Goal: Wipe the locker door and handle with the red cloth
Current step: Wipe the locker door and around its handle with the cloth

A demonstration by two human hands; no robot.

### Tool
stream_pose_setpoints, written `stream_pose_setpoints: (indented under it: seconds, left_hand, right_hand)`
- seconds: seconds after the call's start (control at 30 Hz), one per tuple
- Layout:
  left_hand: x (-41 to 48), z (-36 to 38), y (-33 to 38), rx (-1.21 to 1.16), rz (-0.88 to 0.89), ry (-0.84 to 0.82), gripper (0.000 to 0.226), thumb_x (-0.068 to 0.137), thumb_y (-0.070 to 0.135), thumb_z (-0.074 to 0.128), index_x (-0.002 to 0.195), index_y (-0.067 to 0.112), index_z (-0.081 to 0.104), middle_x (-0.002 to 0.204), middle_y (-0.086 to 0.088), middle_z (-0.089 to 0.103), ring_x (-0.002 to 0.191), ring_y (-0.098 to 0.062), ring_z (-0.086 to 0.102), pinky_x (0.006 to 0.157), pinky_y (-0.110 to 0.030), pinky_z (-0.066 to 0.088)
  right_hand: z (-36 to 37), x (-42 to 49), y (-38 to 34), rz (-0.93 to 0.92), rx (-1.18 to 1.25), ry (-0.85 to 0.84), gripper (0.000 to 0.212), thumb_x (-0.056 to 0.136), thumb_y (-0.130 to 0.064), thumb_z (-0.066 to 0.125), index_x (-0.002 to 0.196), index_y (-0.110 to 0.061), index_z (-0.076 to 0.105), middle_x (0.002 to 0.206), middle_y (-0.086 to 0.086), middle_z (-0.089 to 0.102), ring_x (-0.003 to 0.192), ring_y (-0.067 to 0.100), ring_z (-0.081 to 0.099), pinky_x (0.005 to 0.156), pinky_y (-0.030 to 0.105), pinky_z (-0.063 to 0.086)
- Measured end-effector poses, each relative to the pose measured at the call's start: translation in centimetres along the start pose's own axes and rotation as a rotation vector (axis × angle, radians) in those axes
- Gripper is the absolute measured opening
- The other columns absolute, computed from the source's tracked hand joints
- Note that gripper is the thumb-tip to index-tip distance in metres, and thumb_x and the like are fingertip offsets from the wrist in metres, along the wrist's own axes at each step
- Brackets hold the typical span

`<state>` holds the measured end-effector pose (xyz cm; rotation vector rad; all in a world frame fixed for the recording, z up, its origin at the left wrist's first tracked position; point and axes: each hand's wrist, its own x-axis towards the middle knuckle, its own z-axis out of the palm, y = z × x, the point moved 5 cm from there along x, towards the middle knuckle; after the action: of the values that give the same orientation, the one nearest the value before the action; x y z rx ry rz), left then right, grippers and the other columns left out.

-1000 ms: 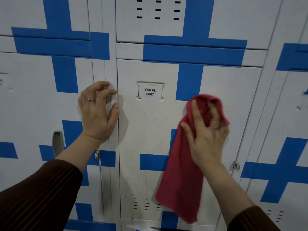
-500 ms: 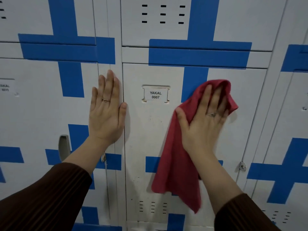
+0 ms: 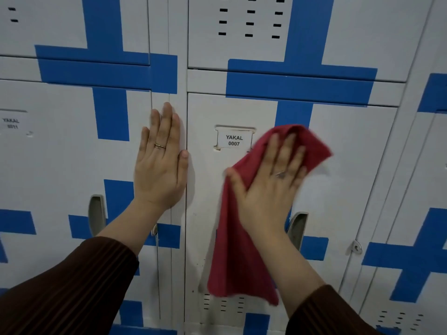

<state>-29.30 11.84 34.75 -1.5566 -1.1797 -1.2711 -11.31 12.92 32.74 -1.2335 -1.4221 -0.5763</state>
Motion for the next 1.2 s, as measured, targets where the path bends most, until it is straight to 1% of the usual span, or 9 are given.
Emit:
stream_pose_setpoints:
  seconds: [0.1, 0.3, 0.43, 0.5, 0.67, 0.73, 0.87, 1.03, 1.2]
  left_hand:
    - [0.0, -0.1, 0.1, -0.018, -0.001, 0.01, 0.057, 0.094, 0.021, 0.026, 0.146, 0.001, 0.012, 0.153, -0.019, 0.013, 0.143, -0.016, -0.005, 0.117, -0.034, -0.001]
    - [0.1, -0.2, 0.0, -0.027, -0.013, 0.015, 0.057, 0.094, 0.019, 0.026, 0.146, -0.001, 0.013, 0.154, -0.019, 0.013, 0.142, -0.018, -0.002, 0.118, -0.033, -0.001]
    - [0.1, -0.3, 0.1, -0.03, -0.004, 0.017, 0.056, 0.094, 0.02, 0.026, 0.145, -0.001, 0.014, 0.153, -0.021, 0.014, 0.142, -0.019, 0.0, 0.117, -0.032, -0.001]
    - [0.1, -0.3, 0.0, -0.03, -0.002, 0.014, 0.056, 0.094, 0.02, 0.026, 0.145, -0.001, 0.015, 0.152, -0.021, 0.015, 0.142, -0.02, 0.001, 0.117, -0.033, -0.001]
    - [0.2, -0.2, 0.0, -0.027, -0.005, 0.008, 0.057, 0.094, 0.02, 0.027, 0.145, -0.002, 0.015, 0.153, -0.021, 0.015, 0.143, -0.028, 0.005, 0.117, -0.034, 0.001]
    - [0.2, -0.2, 0.0, -0.03, -0.005, 0.007, 0.056, 0.094, 0.019, 0.027, 0.145, -0.003, 0.016, 0.152, -0.023, 0.015, 0.142, -0.032, 0.007, 0.117, -0.035, 0.001]
    - [0.2, -0.3, 0.0, -0.038, -0.006, 0.006, 0.056, 0.094, 0.019, 0.028, 0.144, -0.003, 0.017, 0.152, -0.023, 0.017, 0.141, -0.032, 0.008, 0.117, -0.034, 0.001]
    - [0.1, -0.3, 0.0, -0.04, -0.013, -0.001, 0.057, 0.093, 0.018, 0.028, 0.145, -0.002, 0.016, 0.152, -0.022, 0.016, 0.142, -0.031, 0.006, 0.117, -0.035, 0.002]
    - [0.2, -0.3, 0.1, -0.042, -0.005, -0.003, 0.056, 0.093, 0.018, 0.029, 0.144, -0.003, 0.018, 0.152, -0.023, 0.017, 0.141, -0.031, 0.007, 0.117, -0.034, 0.001]
  right_hand:
    - [0.6, -2.1, 0.1, -0.184, -0.016, -0.074, 0.084, 0.083, -0.065, 0.034, 0.146, -0.015, 0.011, 0.151, -0.002, 0.002, 0.135, 0.033, 0.019, 0.11, 0.042, -0.006]
    - [0.4, 0.0, -1.1, 0.154, 0.046, 0.051, 0.092, 0.08, -0.067, 0.039, 0.145, -0.01, 0.008, 0.152, 0.016, 0.011, 0.135, 0.032, 0.007, 0.109, 0.045, -0.003]
    - [2.3, -4.2, -3.6, -0.148, -0.018, -0.104, 0.085, 0.082, -0.065, 0.035, 0.145, -0.014, 0.009, 0.151, 0.006, 0.008, 0.133, 0.033, 0.016, 0.11, 0.043, -0.008]
    - [2.3, -5.1, -2.5, -0.18, -0.03, -0.105, 0.084, 0.083, -0.065, 0.035, 0.146, -0.016, 0.01, 0.15, -0.002, 0.009, 0.129, 0.034, 0.026, 0.109, 0.043, -0.005]
    - [1.7, -2.8, -2.4, 0.127, 0.035, 0.014, 0.089, 0.081, -0.064, 0.042, 0.145, -0.012, 0.008, 0.151, 0.013, 0.01, 0.133, 0.032, 0.01, 0.109, 0.041, -0.008]
    - [2.2, -3.8, -3.8, 0.01, 0.009, -0.068, 0.087, 0.082, -0.063, 0.039, 0.145, -0.012, 0.008, 0.15, 0.012, 0.009, 0.133, 0.034, 0.011, 0.109, 0.041, -0.011]
    - [2.4, -5.6, -3.1, -0.291, -0.014, -0.179, 0.08, 0.083, -0.063, 0.035, 0.145, -0.02, 0.012, 0.149, -0.001, 0.017, 0.123, 0.036, 0.041, 0.11, 0.039, -0.009]
    - [1.7, -2.7, -2.9, 0.034, 0.018, -0.032, 0.089, 0.081, -0.065, 0.043, 0.145, -0.014, 0.007, 0.151, 0.009, 0.01, 0.135, 0.032, 0.01, 0.109, 0.042, -0.011]
    - [2.5, -5.2, -3.9, -0.342, -0.022, -0.201, 0.083, 0.081, -0.064, 0.043, 0.145, -0.02, 0.015, 0.149, 0.004, 0.025, 0.127, 0.032, 0.033, 0.11, 0.038, -0.01]
